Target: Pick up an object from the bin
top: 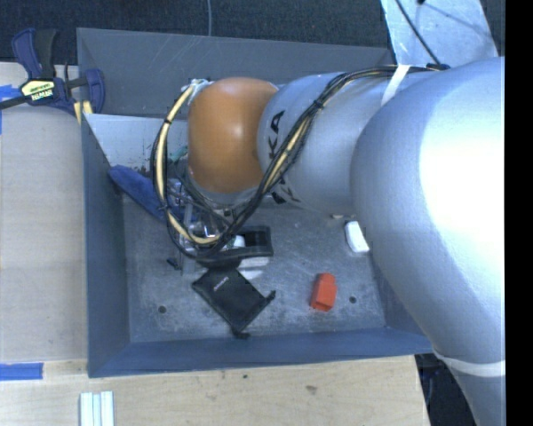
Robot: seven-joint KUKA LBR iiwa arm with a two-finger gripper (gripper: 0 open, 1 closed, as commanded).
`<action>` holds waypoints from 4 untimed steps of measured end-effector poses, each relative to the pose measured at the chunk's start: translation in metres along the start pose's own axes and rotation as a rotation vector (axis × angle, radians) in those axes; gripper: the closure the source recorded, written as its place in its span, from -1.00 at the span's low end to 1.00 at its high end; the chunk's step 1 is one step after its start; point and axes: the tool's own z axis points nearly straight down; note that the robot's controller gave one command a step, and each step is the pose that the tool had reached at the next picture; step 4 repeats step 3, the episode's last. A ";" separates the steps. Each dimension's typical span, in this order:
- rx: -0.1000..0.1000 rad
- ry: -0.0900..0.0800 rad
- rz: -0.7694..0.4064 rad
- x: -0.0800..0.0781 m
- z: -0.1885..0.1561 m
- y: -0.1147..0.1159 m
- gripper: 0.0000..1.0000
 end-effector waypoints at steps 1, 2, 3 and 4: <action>0.010 0.013 -0.166 0.081 0.022 -0.116 -1.00; 0.007 0.000 -0.167 0.076 0.019 -0.112 1.00; 0.008 0.012 -0.170 0.074 -0.114 -0.078 1.00; 0.008 0.012 -0.170 0.074 -0.114 -0.078 1.00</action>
Offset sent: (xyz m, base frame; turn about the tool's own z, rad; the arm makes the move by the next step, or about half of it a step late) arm -0.0728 -0.1178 -0.0248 -0.1701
